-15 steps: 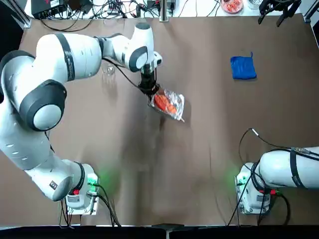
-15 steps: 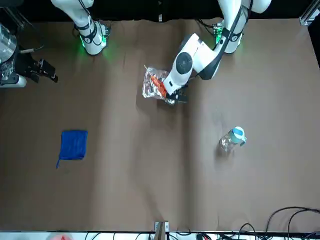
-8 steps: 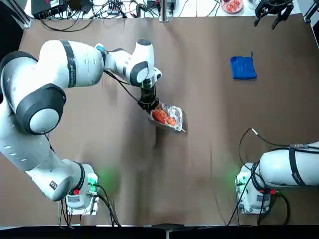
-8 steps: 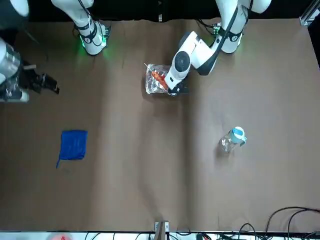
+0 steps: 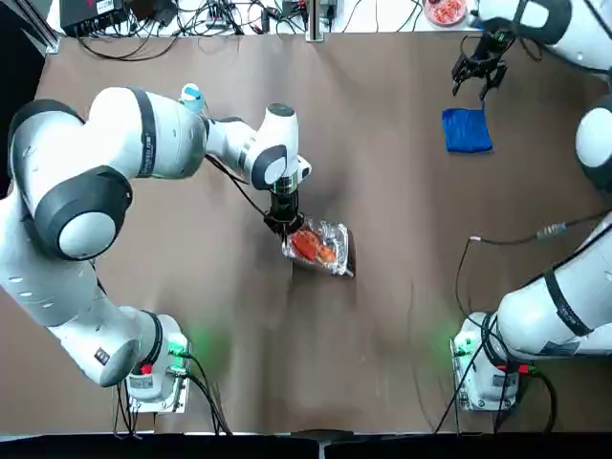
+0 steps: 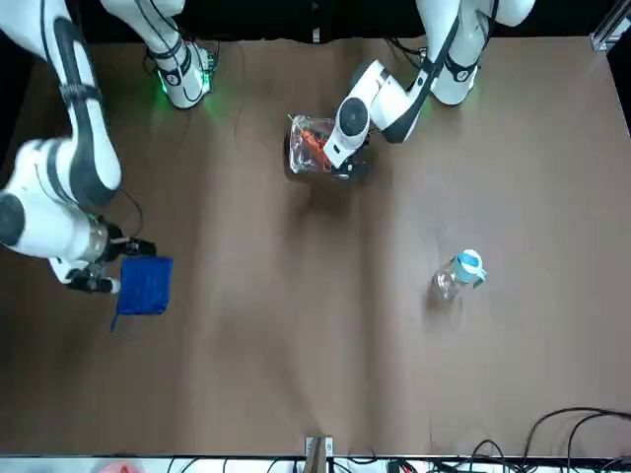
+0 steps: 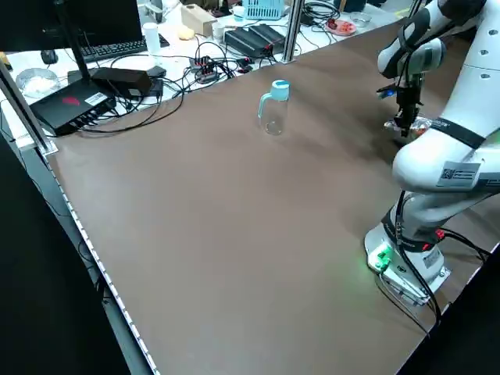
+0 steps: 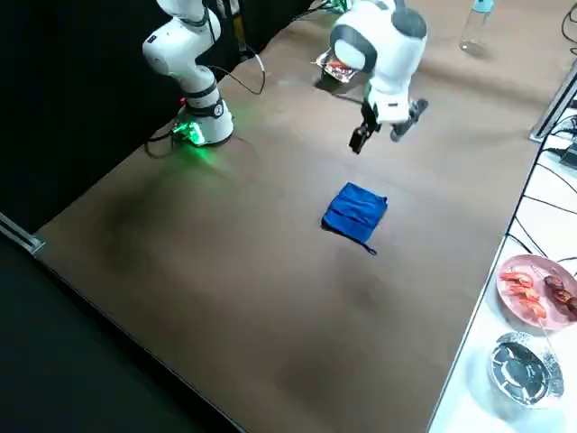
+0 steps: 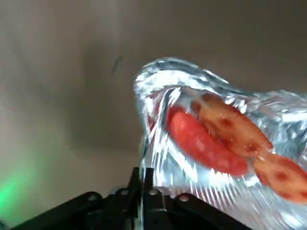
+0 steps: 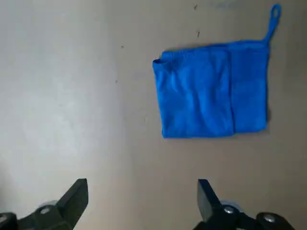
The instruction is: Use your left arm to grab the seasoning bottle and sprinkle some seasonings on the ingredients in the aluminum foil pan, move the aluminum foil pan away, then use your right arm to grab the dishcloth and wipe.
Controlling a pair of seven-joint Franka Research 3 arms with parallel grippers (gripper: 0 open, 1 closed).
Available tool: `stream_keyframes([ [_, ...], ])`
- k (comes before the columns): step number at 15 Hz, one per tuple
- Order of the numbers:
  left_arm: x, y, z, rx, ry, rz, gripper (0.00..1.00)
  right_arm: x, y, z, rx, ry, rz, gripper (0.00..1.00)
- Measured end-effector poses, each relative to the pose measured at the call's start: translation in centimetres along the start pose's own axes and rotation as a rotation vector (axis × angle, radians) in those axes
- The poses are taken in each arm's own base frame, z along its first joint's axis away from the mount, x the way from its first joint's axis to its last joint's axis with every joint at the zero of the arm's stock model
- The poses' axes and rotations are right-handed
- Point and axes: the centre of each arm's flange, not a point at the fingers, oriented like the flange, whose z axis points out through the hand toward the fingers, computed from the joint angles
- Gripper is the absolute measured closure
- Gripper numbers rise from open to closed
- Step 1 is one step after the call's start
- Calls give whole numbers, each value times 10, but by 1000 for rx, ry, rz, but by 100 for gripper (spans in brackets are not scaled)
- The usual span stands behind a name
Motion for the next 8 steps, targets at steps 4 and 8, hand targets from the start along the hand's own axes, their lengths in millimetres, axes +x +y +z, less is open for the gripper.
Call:
stream_keyframes([
  [4, 1, 1, 9, 6, -11, -53, 67, 19, 5, 35, -23, 14, -81, 0],
  [8, 22, 1, -28, -59, 33, -103, 19, 35, 32, 63, -96, 32, -176, 0],
])
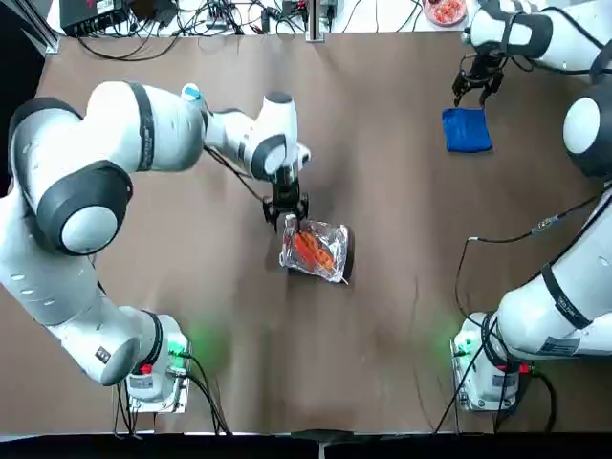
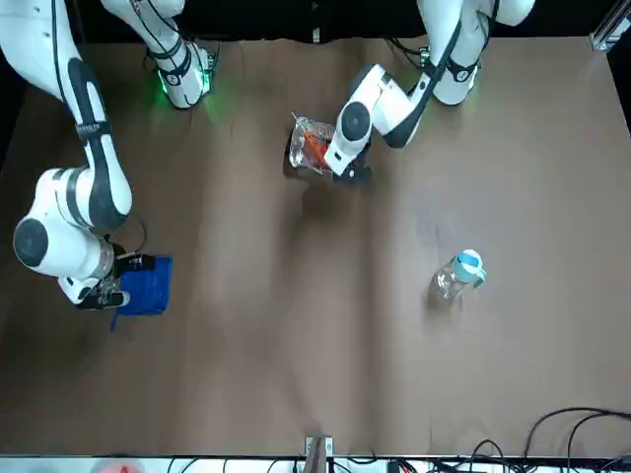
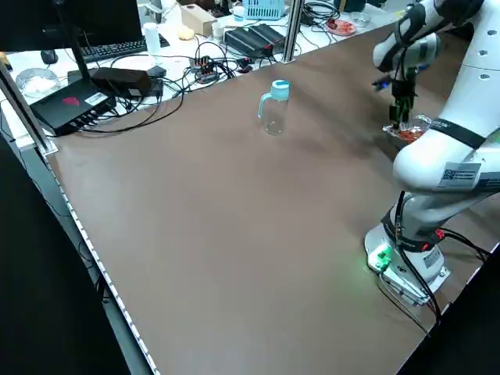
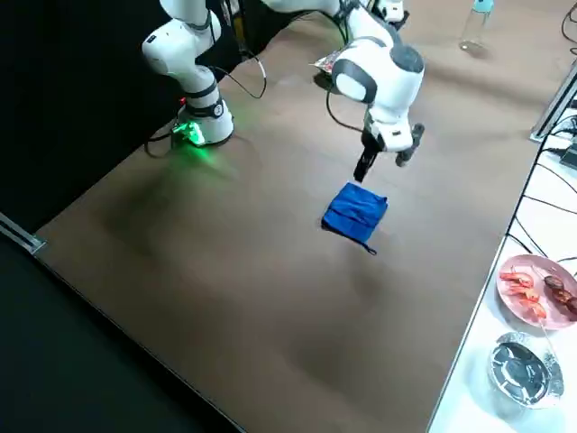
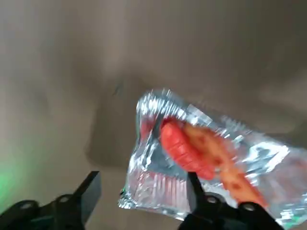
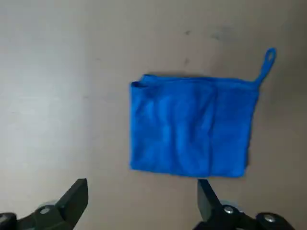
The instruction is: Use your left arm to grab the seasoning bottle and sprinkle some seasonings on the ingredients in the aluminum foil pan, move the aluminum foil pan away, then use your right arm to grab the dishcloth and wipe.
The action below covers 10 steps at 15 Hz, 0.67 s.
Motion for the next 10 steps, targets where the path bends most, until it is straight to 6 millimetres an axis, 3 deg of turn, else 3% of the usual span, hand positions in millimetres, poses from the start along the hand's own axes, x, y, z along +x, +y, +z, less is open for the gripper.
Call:
stream_keyframes([
  [2, 31, -7, -44, -64, 56, -28, 2, 5, 9, 28, -16, -10, -9, 0],
  [6, 93, -43, -133, -20, 205, -17, 0, 11, 11, 61, -18, -26, -15, 0],
  [10, 136, -75, -184, 2, 210, 69, 0, 12, 18, 62, -21, -7, -7, 0],
])
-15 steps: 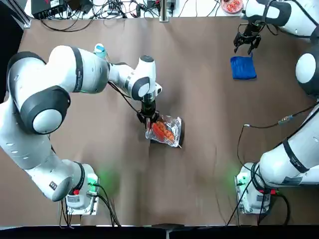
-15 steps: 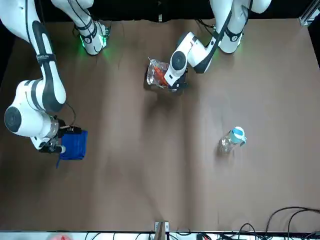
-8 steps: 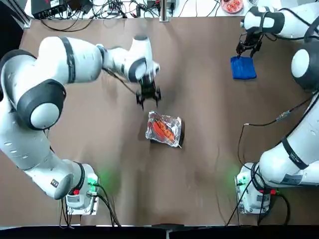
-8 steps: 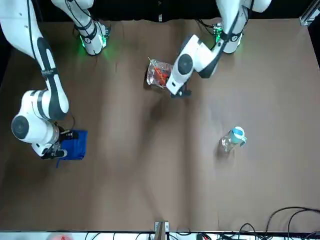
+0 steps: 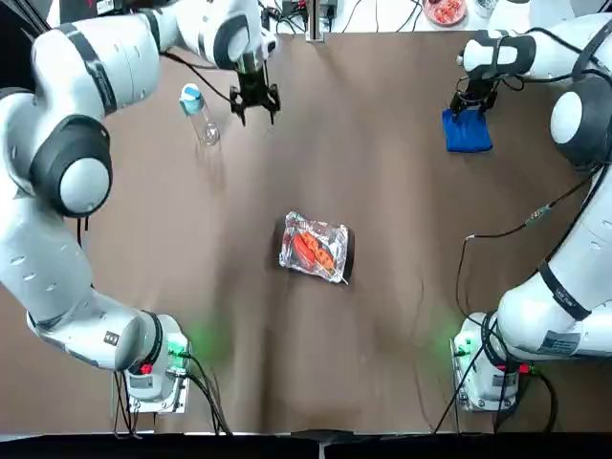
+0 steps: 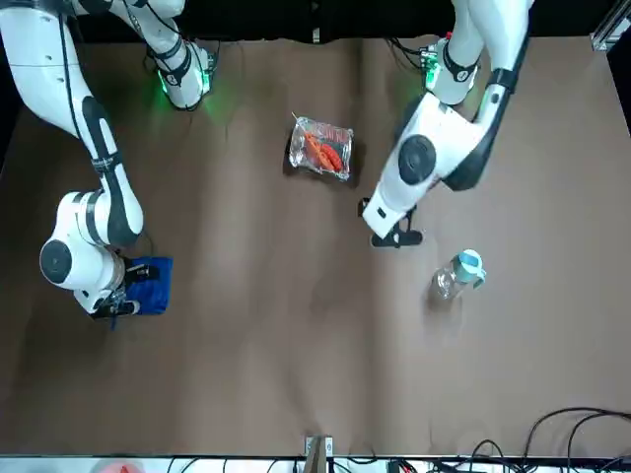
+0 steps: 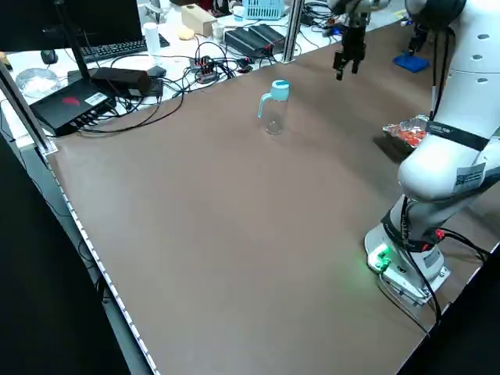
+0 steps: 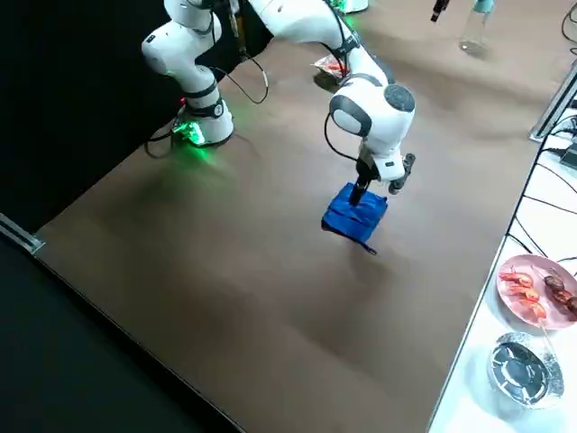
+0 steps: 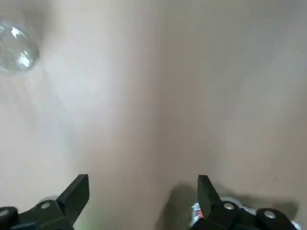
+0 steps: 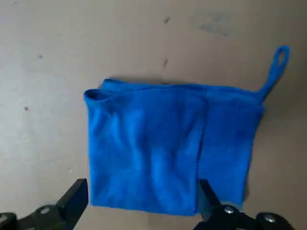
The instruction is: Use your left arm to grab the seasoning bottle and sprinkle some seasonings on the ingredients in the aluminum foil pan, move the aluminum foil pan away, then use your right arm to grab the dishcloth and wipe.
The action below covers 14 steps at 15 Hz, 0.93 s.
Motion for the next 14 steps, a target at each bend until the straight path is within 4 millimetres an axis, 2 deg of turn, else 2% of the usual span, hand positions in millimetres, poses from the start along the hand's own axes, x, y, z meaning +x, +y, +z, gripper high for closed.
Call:
stream_keyframes([
  [3, 29, -29, -18, 72, -35, 85, 0, 3, 13, 9, 0, 26, 8, 0],
  [6, 50, -60, -31, 96, -23, 111, 0, 8, 14, 31, -2, 50, 6, 2],
  [8, 59, -80, -43, 92, -27, 109, 0, 9, 15, 43, -1, 47, 7, 12],
  [11, 72, -114, -66, 81, -28, 106, 0, 8, 19, 50, 2, 37, 14, 16],
  [12, 75, -139, -91, 71, 0, 100, 0, 9, 20, 48, 1, 41, 14, 30],
  [14, 73, -162, -115, 65, 30, 84, 0, 10, 20, 45, 1, 42, 15, 50],
])
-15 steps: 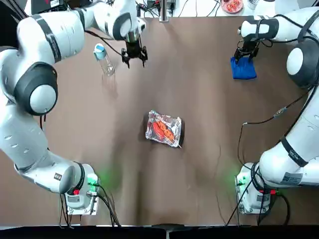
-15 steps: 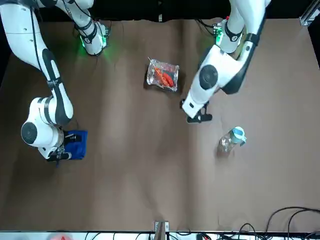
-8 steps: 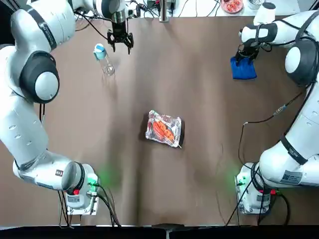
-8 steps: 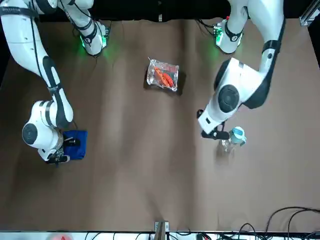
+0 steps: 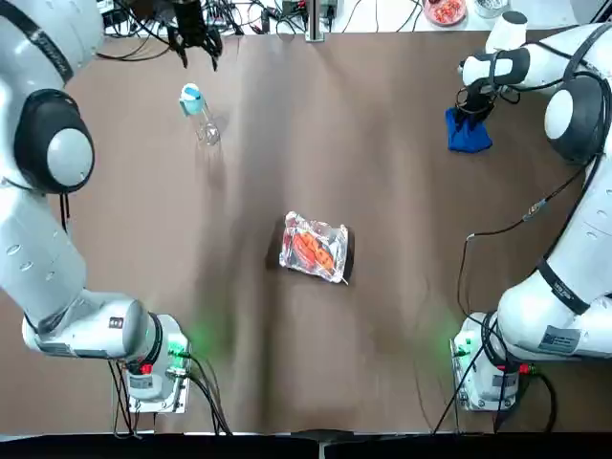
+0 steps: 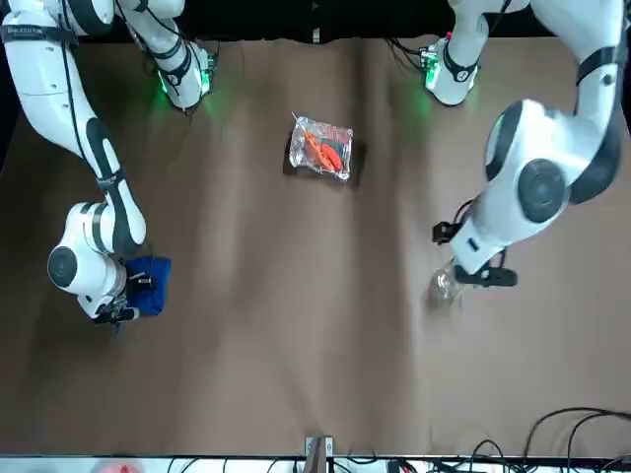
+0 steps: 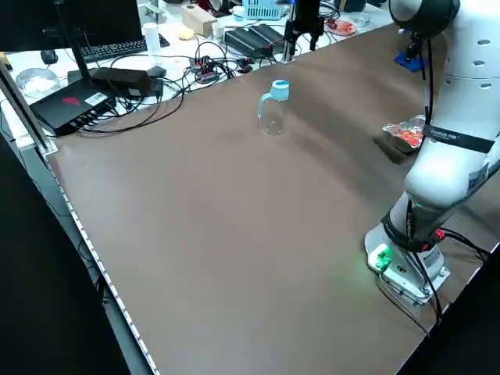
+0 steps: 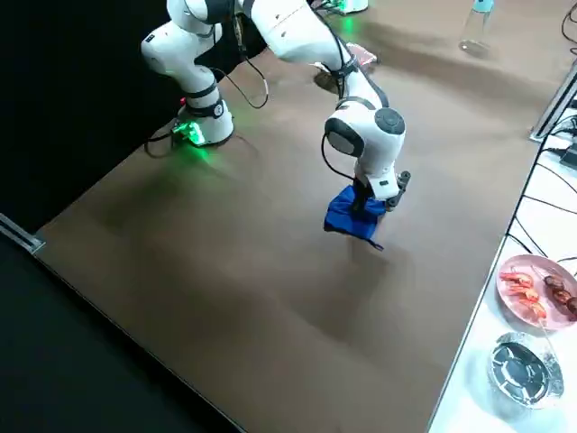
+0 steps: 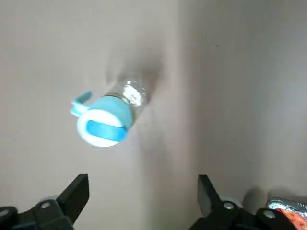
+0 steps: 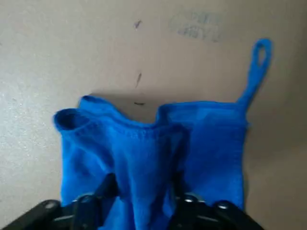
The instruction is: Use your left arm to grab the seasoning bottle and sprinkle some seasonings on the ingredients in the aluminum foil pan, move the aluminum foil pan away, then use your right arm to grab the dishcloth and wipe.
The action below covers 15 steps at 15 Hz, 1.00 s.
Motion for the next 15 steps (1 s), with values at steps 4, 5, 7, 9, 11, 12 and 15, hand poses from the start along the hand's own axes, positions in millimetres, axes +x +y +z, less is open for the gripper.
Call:
stream_keyframes([
  [4, -8, -31, -30, -2, 43, -38, 0, 1, -3, -3, 3, 1, -5, 89],
  [5, -10, -36, -36, -1, 48, -47, 0, 1, -3, -3, 3, 1, -5, 91],
  [7, -17, -47, -49, 2, 60, -56, 0, 1, -4, -3, 3, 1, -6, 91],
  [9, -26, -58, -70, 9, 92, -30, 0, 1, -5, -3, 2, 1, -9, 91],
  [11, -36, -66, -87, 17, 116, -21, 0, 1, -12, -4, 5, -14, -20, 91],
  [12, -42, -71, -96, 21, 125, -23, 0, 1, -22, -5, 8, -34, -35, 91],
  [15, -64, -76, -113, 15, 123, -22, 0, 5, -73, -21, 12, -52, -81, 91],
])
